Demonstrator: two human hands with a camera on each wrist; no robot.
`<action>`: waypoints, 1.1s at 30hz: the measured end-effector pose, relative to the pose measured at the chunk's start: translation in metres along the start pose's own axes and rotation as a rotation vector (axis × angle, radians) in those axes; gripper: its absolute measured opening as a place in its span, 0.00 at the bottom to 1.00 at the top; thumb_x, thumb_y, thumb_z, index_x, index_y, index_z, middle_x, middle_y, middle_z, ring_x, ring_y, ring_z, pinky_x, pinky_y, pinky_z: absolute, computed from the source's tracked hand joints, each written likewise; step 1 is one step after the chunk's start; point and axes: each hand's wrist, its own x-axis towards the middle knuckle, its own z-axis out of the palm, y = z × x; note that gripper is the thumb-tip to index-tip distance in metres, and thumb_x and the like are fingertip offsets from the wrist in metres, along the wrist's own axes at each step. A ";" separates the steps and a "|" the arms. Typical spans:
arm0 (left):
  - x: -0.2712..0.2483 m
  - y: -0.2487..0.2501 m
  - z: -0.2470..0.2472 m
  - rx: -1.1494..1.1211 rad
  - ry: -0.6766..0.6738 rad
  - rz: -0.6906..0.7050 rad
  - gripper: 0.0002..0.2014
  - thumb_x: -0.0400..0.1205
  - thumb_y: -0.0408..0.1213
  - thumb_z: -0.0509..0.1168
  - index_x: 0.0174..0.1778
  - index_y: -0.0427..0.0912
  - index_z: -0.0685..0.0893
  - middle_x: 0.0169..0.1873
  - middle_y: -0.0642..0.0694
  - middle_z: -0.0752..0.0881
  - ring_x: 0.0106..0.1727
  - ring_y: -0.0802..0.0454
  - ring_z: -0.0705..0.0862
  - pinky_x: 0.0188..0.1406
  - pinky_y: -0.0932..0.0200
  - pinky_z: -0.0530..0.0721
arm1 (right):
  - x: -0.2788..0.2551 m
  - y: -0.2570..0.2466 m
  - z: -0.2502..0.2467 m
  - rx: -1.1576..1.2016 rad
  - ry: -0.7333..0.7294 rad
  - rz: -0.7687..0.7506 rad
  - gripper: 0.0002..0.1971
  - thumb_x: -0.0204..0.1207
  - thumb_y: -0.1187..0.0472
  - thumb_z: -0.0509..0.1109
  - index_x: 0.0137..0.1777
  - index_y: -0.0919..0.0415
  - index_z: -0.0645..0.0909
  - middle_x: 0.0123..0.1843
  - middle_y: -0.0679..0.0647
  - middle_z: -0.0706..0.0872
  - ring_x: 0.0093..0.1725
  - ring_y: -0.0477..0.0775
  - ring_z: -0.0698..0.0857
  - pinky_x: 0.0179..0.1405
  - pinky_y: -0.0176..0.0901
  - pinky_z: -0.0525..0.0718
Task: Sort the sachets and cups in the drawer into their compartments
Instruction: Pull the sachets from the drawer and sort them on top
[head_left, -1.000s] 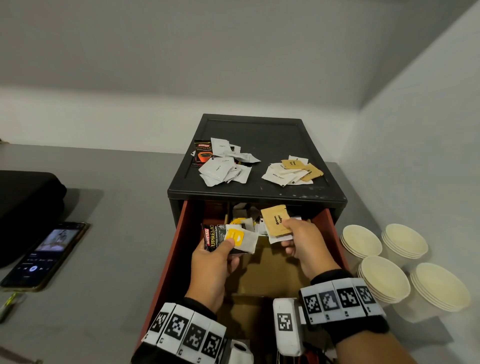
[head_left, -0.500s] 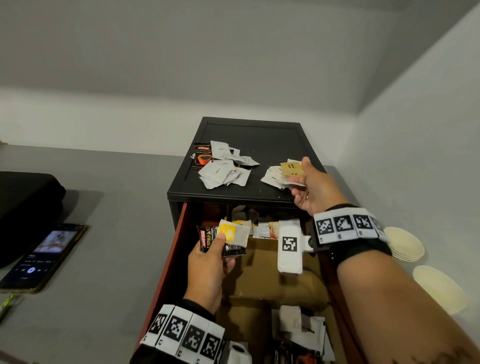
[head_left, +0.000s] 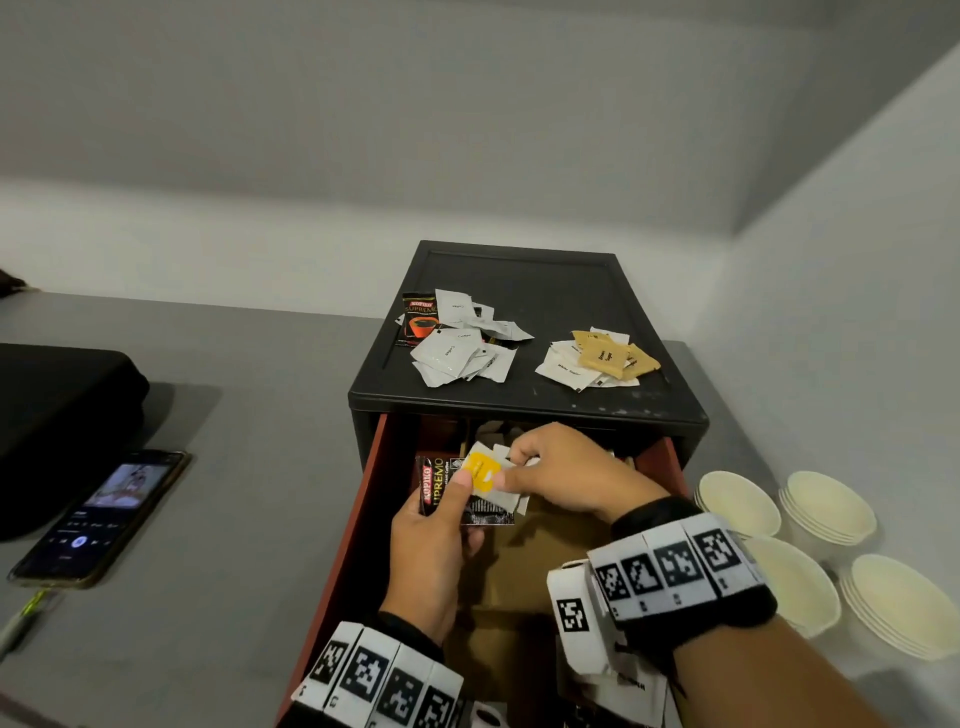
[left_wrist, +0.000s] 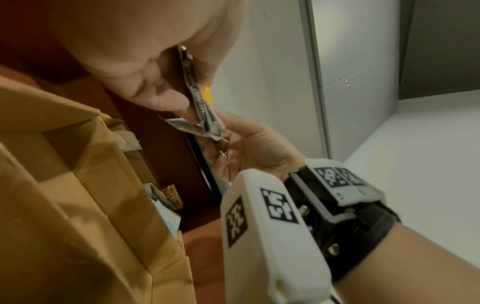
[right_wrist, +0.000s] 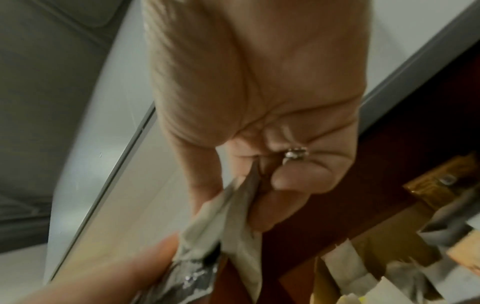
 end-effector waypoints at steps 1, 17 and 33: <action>-0.001 0.001 0.000 -0.016 -0.004 -0.001 0.06 0.82 0.41 0.64 0.51 0.44 0.83 0.42 0.42 0.90 0.34 0.54 0.86 0.23 0.69 0.80 | 0.000 -0.002 -0.003 0.042 0.024 0.002 0.13 0.75 0.55 0.72 0.41 0.67 0.84 0.38 0.57 0.81 0.37 0.51 0.78 0.37 0.41 0.72; -0.002 0.008 -0.001 -0.036 0.226 0.025 0.10 0.87 0.36 0.56 0.43 0.52 0.78 0.38 0.48 0.81 0.31 0.56 0.74 0.29 0.63 0.73 | 0.025 0.050 0.017 0.685 0.225 0.456 0.14 0.83 0.60 0.63 0.64 0.66 0.78 0.39 0.58 0.83 0.26 0.47 0.78 0.20 0.32 0.75; -0.002 0.002 0.000 0.086 0.158 0.060 0.11 0.85 0.31 0.60 0.44 0.51 0.82 0.39 0.49 0.86 0.30 0.57 0.74 0.31 0.62 0.73 | -0.005 0.053 0.012 0.587 0.250 0.177 0.12 0.76 0.74 0.66 0.47 0.55 0.73 0.49 0.59 0.87 0.35 0.46 0.80 0.29 0.33 0.77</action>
